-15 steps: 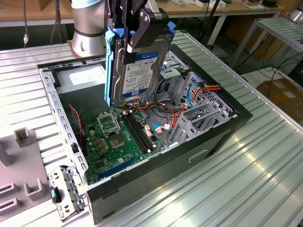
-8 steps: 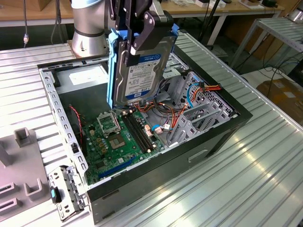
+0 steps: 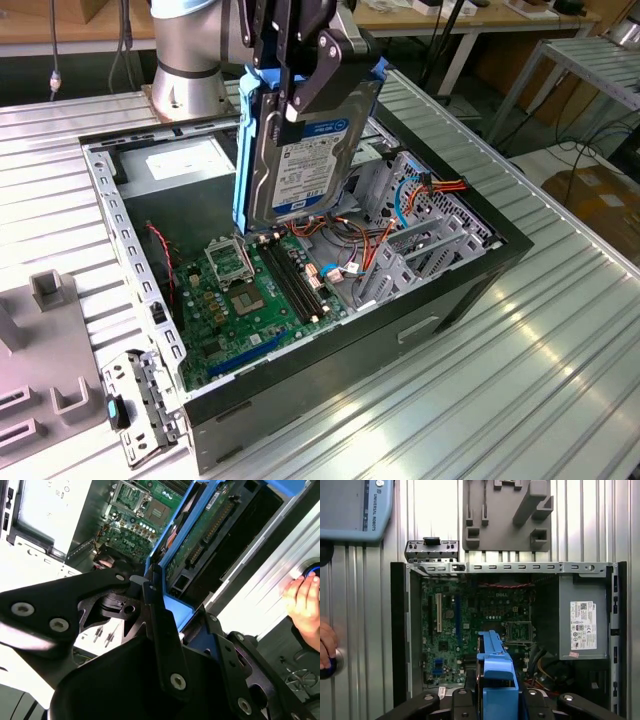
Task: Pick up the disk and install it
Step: 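Insert the disk into the insertion slot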
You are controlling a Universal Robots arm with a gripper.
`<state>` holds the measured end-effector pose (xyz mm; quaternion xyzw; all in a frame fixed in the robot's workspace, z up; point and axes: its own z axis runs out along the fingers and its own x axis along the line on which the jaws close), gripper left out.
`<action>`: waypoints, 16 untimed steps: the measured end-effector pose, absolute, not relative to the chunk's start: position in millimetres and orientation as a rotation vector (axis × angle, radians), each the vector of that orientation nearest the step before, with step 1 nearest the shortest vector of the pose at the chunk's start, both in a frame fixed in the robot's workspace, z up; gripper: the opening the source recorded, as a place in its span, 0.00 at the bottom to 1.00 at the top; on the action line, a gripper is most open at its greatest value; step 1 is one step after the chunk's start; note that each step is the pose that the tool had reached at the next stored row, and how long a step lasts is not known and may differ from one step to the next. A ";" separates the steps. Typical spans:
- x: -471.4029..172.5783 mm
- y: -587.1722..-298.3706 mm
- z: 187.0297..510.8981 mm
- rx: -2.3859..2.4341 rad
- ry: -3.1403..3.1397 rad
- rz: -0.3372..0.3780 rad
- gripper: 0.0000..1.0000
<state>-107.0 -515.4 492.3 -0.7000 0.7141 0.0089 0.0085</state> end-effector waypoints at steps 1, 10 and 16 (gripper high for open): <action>-106.5 -517.2 492.3 -2.187 2.231 0.028 0.37; -100.3 -528.1 492.2 -2.187 2.231 0.028 0.37; -86.2 -531.7 491.7 -2.187 2.231 0.028 0.37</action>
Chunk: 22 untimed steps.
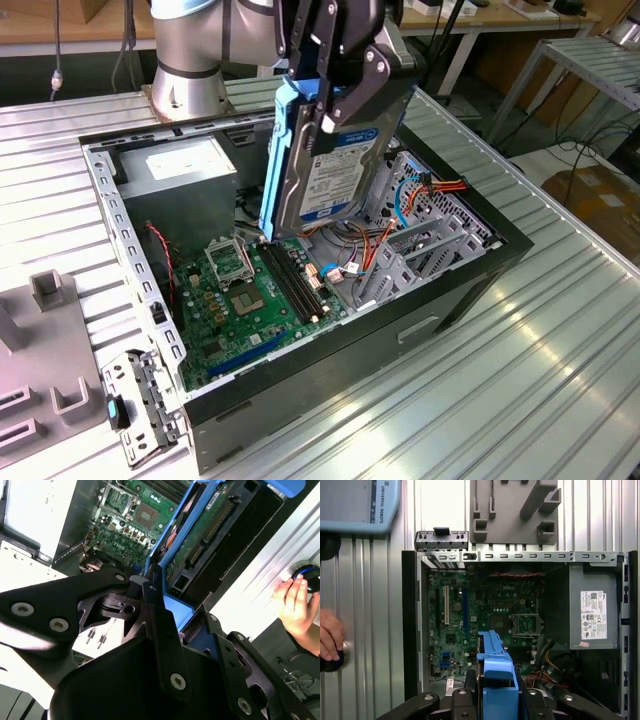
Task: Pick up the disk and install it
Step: 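Insert the disk into the insertion slot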
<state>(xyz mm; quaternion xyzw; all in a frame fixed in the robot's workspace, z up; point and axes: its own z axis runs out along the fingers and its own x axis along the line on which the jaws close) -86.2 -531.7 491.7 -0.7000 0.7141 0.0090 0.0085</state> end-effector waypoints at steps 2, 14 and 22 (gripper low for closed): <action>-80.6 -532.4 491.6 -2.187 2.231 0.028 0.37; -65.4 -534.9 491.3 -2.187 2.231 0.028 0.37; -53.2 -536.6 490.7 -2.187 2.231 0.028 0.37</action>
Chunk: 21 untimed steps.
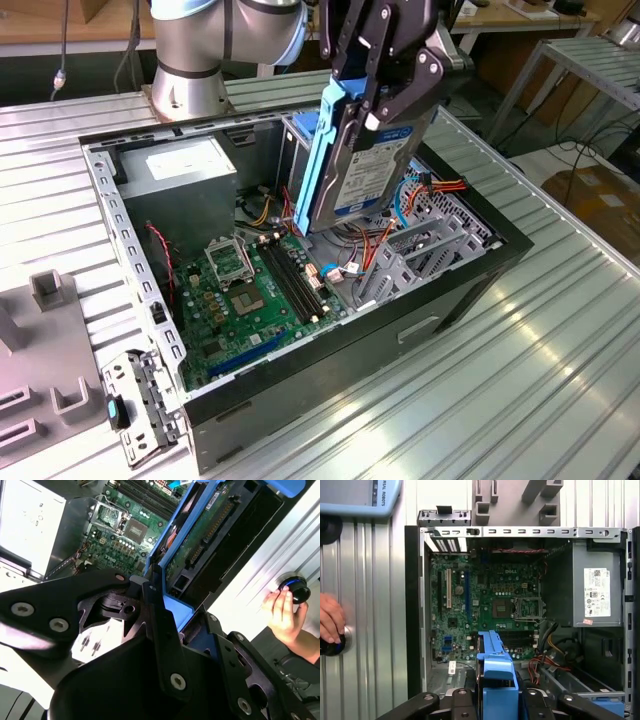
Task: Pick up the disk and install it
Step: 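Insert the disk into the insertion slot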
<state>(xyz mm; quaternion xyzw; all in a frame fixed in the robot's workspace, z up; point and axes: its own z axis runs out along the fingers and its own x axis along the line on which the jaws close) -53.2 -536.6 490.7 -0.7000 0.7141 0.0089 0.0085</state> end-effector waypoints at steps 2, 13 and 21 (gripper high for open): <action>-51.5 -537.5 490.6 -2.187 2.231 0.028 0.37; -40.7 -542.2 489.8 -2.187 2.231 0.028 0.37; -36.3 -547.2 489.4 -2.187 2.231 0.028 0.37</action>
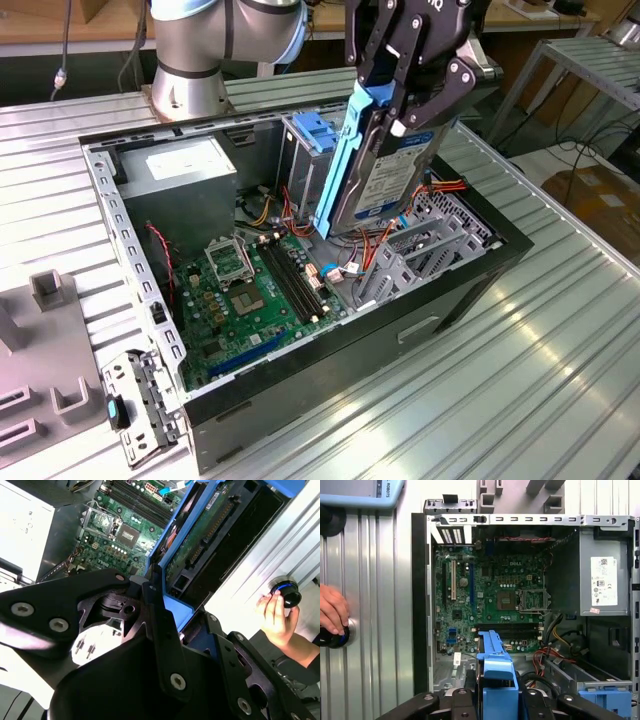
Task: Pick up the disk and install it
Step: 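Insert the disk into the insertion slot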
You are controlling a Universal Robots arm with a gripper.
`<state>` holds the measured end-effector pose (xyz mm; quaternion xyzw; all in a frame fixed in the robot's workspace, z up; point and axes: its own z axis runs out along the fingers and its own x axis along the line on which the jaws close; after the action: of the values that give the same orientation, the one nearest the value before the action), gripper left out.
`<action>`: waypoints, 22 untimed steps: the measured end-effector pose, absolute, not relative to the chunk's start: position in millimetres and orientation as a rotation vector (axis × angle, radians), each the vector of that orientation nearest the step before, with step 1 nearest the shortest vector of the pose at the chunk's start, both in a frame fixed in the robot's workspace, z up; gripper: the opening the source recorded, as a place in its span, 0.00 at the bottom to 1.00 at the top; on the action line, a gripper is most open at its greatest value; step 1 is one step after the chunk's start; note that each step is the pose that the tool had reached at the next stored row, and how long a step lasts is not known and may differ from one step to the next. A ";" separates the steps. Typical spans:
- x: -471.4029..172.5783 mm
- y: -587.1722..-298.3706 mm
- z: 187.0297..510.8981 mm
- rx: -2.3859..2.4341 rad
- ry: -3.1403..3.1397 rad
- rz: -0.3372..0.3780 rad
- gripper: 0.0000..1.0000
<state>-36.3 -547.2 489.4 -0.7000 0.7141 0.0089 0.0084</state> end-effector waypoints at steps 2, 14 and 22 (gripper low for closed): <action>-35.8 -548.5 489.4 -2.187 2.231 0.028 0.37; -34.8 -550.4 489.3 -2.188 2.232 0.027 0.37; -33.2 -550.5 489.3 -2.188 2.232 0.027 0.37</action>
<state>-33.2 -550.5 489.3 -0.7000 0.7141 0.0087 0.0082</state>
